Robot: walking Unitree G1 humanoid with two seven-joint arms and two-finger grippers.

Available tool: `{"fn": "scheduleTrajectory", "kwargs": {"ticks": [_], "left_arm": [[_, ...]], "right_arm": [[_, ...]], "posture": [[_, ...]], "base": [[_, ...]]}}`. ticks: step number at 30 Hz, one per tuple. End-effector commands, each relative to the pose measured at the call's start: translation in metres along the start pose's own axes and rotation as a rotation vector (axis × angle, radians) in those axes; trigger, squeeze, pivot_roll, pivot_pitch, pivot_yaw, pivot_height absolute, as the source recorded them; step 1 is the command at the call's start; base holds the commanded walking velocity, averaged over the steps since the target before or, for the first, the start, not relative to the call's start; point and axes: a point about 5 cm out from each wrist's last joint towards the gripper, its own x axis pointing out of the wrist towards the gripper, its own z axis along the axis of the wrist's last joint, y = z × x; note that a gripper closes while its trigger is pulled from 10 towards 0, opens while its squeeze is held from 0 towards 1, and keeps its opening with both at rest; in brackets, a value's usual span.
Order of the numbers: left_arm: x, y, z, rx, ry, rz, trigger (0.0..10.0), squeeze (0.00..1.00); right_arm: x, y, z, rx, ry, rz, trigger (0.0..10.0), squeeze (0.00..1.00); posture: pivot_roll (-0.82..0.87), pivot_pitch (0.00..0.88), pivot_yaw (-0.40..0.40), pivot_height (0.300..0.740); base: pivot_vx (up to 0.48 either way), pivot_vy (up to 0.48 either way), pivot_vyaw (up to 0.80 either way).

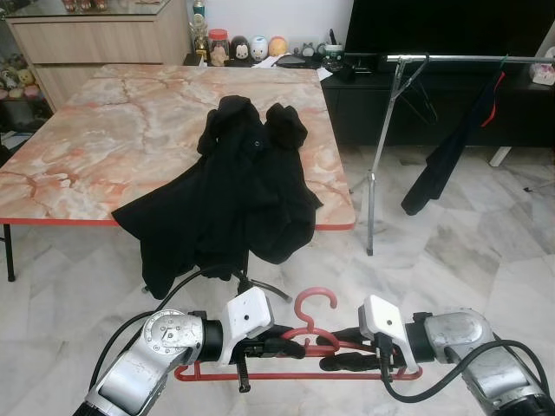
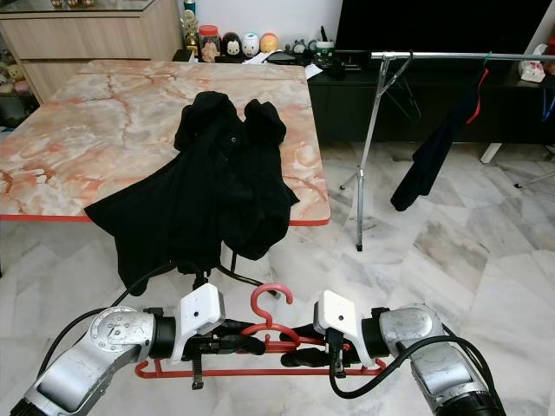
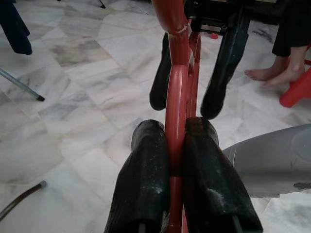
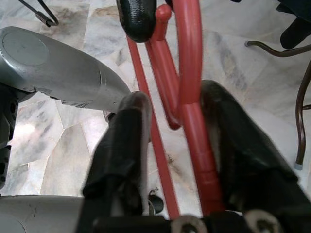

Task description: Hang hanger

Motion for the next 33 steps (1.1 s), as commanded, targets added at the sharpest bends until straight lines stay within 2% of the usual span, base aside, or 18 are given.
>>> {"fn": "scheduleTrajectory", "kwargs": {"ticks": [1, 2, 4, 9, 10, 13, 21, 22, 24, 26, 29, 31, 33], "left_arm": [[-0.004, 0.007, 0.003, 0.058, 0.022, 0.034, 0.0, 0.00], [-0.004, 0.007, 0.003, 0.058, 0.022, 0.034, 0.0, 0.00], [-0.007, 0.005, 0.000, 0.122, 0.066, -0.001, 0.0, 0.00], [-0.011, 0.004, -0.004, 0.179, 0.121, -0.030, 0.0, 0.00], [-0.015, 0.006, -0.009, 0.217, 0.174, -0.039, 0.0, 0.00], [-0.019, 0.010, -0.016, 0.256, 0.228, -0.046, 0.0, 0.00], [-0.024, 0.015, -0.028, 0.271, 0.287, -0.022, 0.0, 0.00], [-0.026, 0.016, -0.032, 0.263, 0.298, -0.010, 0.0, 0.00], [-0.034, 0.020, -0.047, 0.216, 0.327, 0.036, 0.0, 0.00], [-0.038, 0.022, -0.053, 0.194, 0.339, 0.054, 0.0, 0.00], [-0.050, 0.025, -0.077, 0.129, 0.383, 0.125, 0.0, 0.00], [-0.060, 0.027, -0.100, 0.066, 0.419, 0.240, 0.0, 0.00], [-0.061, 0.027, -0.103, 0.055, 0.420, 0.256, 0.0, 0.00]], "right_arm": [[0.003, 0.002, 0.002, -0.014, -0.006, 0.025, 10.0, 1.00], [0.003, 0.002, 0.002, -0.014, -0.006, 0.025, 10.0, 1.00], [0.004, 0.000, -0.001, -0.018, 0.006, 0.005, 10.0, 1.00], [0.004, -0.002, -0.003, -0.020, 0.015, -0.013, 10.0, 1.00], [0.005, -0.002, -0.004, -0.021, 0.021, -0.015, 10.0, 1.00], [0.006, -0.001, -0.005, -0.022, 0.029, -0.004, 10.0, 1.00], [0.007, 0.001, -0.019, -0.037, 0.121, -0.002, 10.0, 1.00], [0.006, 0.002, -0.022, -0.036, 0.135, -0.004, 10.0, 0.96], [0.006, 0.003, -0.031, -0.011, 0.162, -0.008, 10.0, 0.00], [0.006, 0.005, -0.036, 0.001, 0.173, -0.006, 10.0, 0.00], [0.008, 0.012, -0.054, 0.066, 0.205, -0.001, 10.0, 0.00], [0.010, 0.018, -0.077, 0.150, 0.240, -0.040, 10.0, 0.00], [0.010, 0.019, -0.080, 0.161, 0.242, -0.044, 10.0, 0.00]], "posture": [[-0.01, 0.000, -0.067, 0.740], [-0.01, 0.000, -0.067, 0.740], [-0.01, 0.000, -0.067, 0.740], [-0.01, 0.000, -0.067, 0.740], [-0.01, 0.000, -0.067, 0.740], [-0.01, 0.000, -0.067, 0.740], [-0.01, 0.000, -0.067, 0.740], [-0.01, 0.000, -0.067, 0.740], [-0.01, 0.000, -0.067, 0.740], [-0.02, 0.000, -0.068, 0.740], [-0.01, 0.000, -0.071, 0.740], [-0.01, 0.000, -0.070, 0.740], [-0.01, 0.000, -0.070, 0.740]], "base": [[0.000, 0.000, 0.00], [0.000, 0.000, 0.00], [0.000, 0.000, 0.00], [0.000, 0.000, 0.00], [0.000, 0.000, 0.00], [0.000, 0.000, 0.00], [0.000, 0.000, 0.00], [0.000, 0.000, 0.00], [0.000, 0.000, 0.00], [0.000, 0.000, 0.00], [0.000, 0.000, 0.00], [0.000, 0.000, 0.00], [0.000, 0.000, 0.00]]}}
